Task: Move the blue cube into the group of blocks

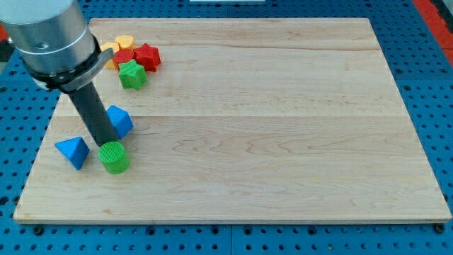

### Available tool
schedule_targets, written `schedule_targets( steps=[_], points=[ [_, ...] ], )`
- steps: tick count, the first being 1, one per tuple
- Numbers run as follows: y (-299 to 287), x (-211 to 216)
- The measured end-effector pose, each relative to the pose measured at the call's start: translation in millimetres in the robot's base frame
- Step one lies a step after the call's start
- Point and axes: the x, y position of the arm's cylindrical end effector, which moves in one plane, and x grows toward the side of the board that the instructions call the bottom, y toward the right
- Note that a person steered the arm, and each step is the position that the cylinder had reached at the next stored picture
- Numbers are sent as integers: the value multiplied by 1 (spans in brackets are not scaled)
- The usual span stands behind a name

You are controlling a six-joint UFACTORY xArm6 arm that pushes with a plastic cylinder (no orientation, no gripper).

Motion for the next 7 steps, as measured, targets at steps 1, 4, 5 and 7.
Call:
schedule_targets(
  steps=[1,4,5,7],
  points=[
    [-13,-45],
    [55,-42],
    [22,-77],
    [-8,-69]
  ],
)
